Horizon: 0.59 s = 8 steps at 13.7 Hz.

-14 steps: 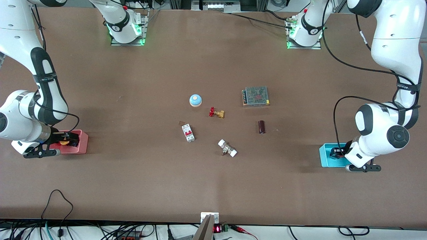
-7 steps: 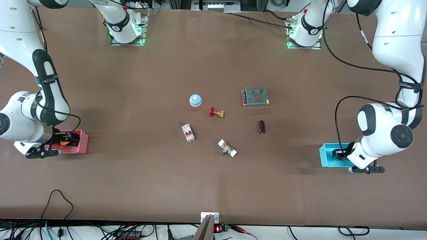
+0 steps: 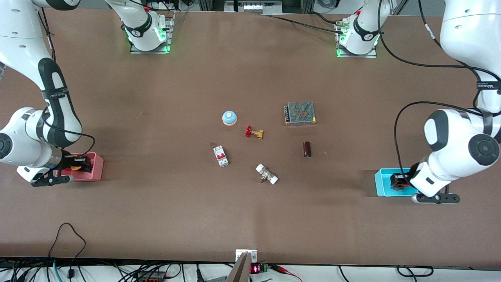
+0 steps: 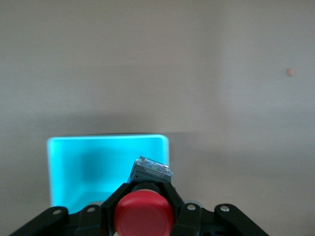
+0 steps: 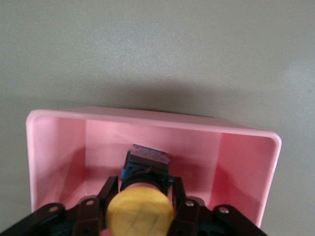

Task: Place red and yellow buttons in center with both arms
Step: 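Lift the red button with the left gripper while the right gripper lifts the yellow button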

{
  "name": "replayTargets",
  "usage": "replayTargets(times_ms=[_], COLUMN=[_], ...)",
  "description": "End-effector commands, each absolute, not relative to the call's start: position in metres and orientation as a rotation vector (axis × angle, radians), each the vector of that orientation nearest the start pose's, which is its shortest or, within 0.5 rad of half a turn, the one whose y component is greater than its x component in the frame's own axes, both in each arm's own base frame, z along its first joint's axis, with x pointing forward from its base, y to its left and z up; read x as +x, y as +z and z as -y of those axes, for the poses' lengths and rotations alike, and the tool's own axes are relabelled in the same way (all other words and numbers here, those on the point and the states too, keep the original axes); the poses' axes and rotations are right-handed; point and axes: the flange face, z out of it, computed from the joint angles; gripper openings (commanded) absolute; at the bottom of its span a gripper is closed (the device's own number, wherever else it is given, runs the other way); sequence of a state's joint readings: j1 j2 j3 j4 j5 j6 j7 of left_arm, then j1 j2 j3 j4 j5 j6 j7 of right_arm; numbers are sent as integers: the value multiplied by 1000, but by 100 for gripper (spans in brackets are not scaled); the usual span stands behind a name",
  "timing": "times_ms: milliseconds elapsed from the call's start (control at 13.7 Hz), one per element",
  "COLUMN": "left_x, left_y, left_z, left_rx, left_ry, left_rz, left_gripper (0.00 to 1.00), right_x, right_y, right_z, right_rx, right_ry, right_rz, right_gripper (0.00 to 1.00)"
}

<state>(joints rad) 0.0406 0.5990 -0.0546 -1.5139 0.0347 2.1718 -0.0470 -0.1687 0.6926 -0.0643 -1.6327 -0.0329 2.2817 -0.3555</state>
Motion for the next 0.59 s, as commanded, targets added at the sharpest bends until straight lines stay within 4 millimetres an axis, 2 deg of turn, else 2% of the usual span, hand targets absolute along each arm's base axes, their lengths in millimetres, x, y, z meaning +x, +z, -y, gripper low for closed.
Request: replayTargets(times_ms=[0, 146, 293, 366, 512], left_x=[708, 703, 698, 694, 686], left_y=[319, 305, 288, 278, 257], left_z=[54, 96, 124, 136, 164], left_rx=[-3144, -3142, -3140, -3143, -3170], left_ry=[-64, -35, -5, 22, 85], left_rz=[115, 166, 199, 214, 254], left_gripper=[21, 21, 21, 21, 22], right_x=[672, 672, 672, 672, 669], right_y=[211, 213, 218, 227, 257], right_z=[157, 158, 162, 164, 172], right_rx=[-3187, -3183, -3182, -3184, -3182], right_ry=[83, 82, 72, 63, 58], right_rz=[290, 328, 332, 326, 334], right_gripper=[28, 18, 16, 16, 16])
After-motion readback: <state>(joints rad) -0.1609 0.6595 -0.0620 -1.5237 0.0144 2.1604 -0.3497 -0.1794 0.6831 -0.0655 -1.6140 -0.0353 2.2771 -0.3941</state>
